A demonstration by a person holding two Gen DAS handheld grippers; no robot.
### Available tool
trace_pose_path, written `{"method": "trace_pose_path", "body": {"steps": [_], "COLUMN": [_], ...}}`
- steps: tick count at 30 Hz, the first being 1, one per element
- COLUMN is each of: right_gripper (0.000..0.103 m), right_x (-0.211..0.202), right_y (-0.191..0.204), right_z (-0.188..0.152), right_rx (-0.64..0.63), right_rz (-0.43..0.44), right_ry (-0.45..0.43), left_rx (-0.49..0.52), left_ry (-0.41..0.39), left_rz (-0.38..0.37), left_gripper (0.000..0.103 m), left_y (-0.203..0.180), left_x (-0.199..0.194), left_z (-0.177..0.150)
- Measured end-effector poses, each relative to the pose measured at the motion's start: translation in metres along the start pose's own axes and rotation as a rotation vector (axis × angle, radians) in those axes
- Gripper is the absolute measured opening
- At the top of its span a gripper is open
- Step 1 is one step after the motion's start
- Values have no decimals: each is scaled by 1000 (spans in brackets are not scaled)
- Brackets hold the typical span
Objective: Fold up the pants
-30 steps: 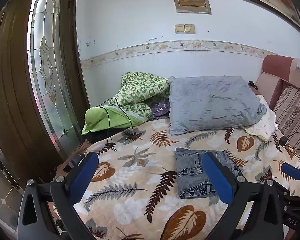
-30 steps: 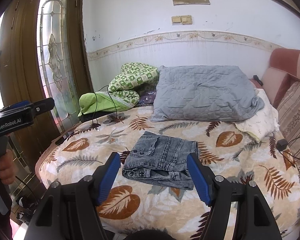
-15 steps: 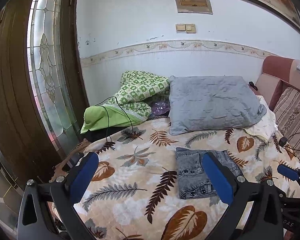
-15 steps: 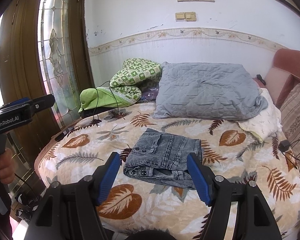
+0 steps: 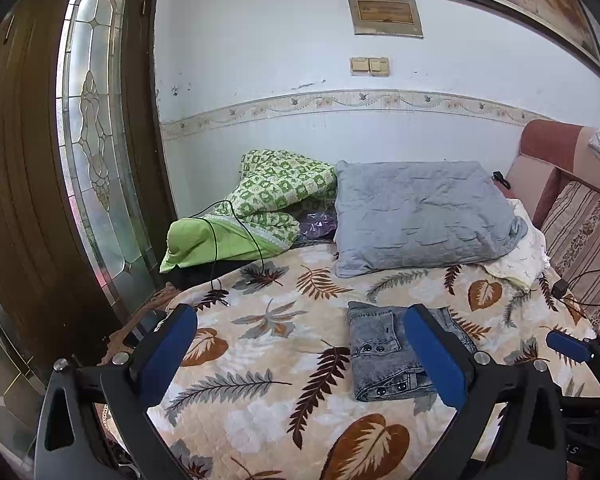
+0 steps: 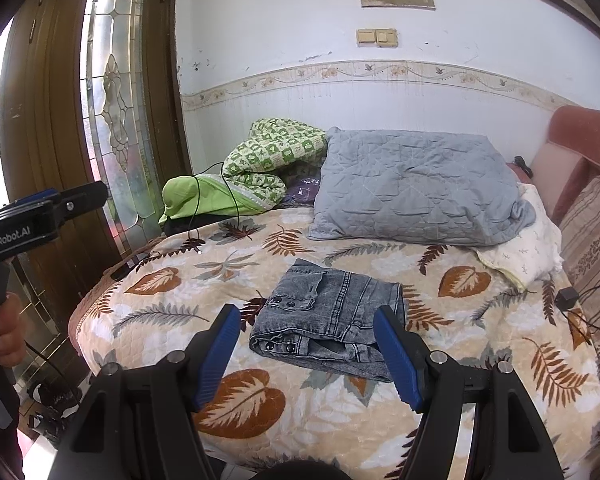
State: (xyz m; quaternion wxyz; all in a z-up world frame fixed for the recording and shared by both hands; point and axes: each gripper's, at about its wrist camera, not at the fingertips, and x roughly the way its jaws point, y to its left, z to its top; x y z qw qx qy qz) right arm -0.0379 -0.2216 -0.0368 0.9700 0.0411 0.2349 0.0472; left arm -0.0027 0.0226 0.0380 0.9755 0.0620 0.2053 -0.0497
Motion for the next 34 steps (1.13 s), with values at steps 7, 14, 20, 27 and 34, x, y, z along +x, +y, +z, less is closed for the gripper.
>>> {"method": "trace_pose_path", "body": {"steps": [7,14,20,27,34], "right_gripper": [72,72,72,72,72], "right_x": [-3,-2,1,10,20], "right_y": [1,2,3,3,1], "right_z": [3,4,5,6,4], "right_rx": [-8,-13,-15,-14,-9], "right_rz": [3,7,7,12,21], "right_ry": [-10,-12,-11,-3,8], "left_rx": [-10,6,4,7,3], "left_ry": [-14,-30,-27,-16,3], "left_rz": [-12,-23,-27,-34,-63], "left_gripper": [103,103,103,103,103], "left_y": [0,-3,-3,-5,-6], "left_x": [-7,-11,-9,-4,8], "left_z": [3,4,4,4,2]}}
